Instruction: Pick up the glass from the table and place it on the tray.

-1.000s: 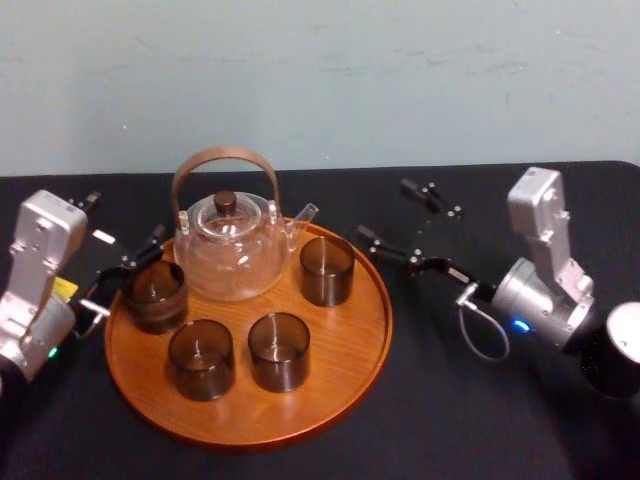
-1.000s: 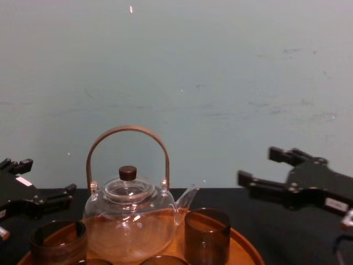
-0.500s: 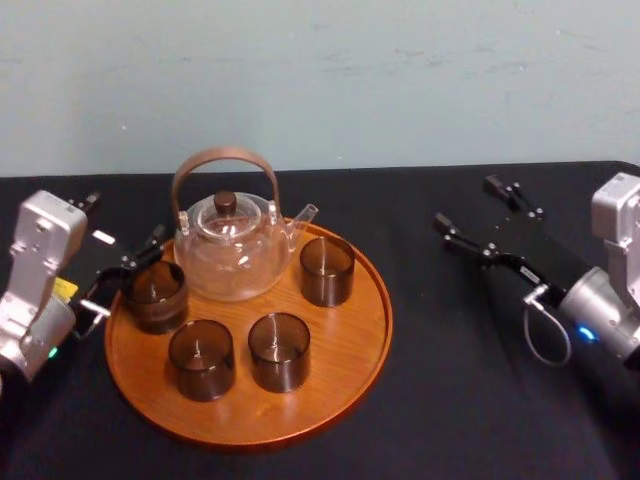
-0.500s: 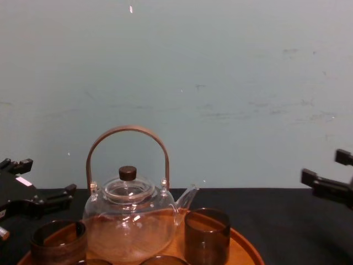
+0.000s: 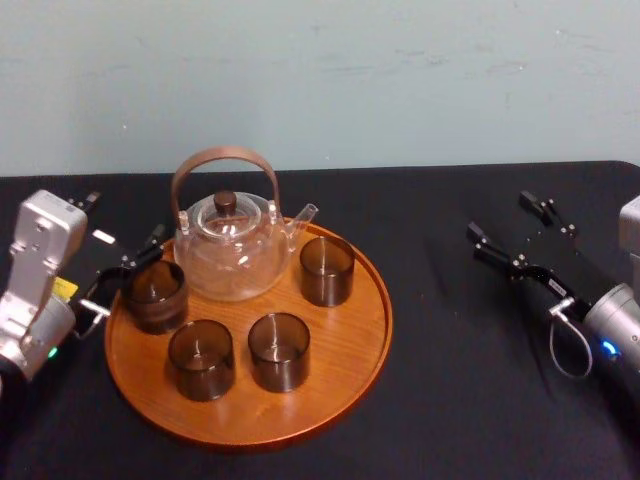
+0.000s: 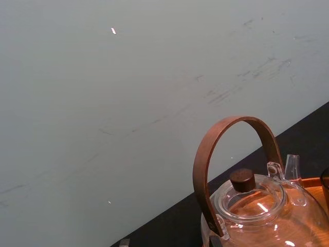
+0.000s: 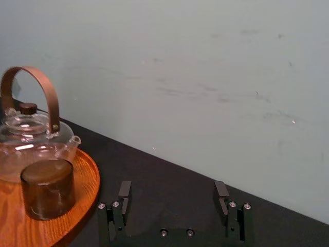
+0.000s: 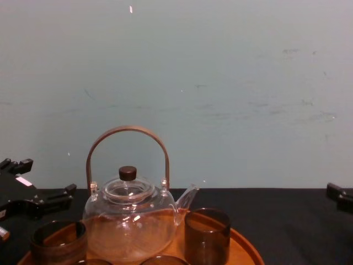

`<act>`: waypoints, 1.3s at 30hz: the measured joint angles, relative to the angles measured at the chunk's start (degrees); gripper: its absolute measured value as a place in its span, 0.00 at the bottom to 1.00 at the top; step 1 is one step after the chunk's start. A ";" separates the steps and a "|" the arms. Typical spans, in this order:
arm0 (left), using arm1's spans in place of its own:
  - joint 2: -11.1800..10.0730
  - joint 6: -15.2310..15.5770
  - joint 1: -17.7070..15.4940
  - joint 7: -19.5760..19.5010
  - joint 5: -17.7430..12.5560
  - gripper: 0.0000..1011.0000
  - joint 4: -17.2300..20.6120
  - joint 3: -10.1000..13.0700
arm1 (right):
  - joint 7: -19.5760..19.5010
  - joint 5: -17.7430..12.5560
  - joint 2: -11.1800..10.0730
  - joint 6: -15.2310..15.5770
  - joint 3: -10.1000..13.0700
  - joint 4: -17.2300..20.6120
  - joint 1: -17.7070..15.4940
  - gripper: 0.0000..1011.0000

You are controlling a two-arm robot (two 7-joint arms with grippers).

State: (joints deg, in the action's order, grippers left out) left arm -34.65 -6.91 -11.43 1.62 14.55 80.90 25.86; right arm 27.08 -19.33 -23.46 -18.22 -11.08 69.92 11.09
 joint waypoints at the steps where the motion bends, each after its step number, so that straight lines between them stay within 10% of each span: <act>1: 0.00 0.00 0.00 0.00 0.00 0.99 0.00 0.00 | -0.16 0.20 0.11 0.00 0.06 -0.25 0.00 0.99; 39: 0.00 0.00 0.00 0.00 0.00 0.99 0.00 0.00 | -0.29 0.59 0.27 0.10 0.02 -0.56 0.15 0.99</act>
State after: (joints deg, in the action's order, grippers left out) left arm -34.65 -6.91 -11.43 1.62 14.55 80.90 25.86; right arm 26.79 -18.74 -23.19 -18.11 -11.06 69.37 11.24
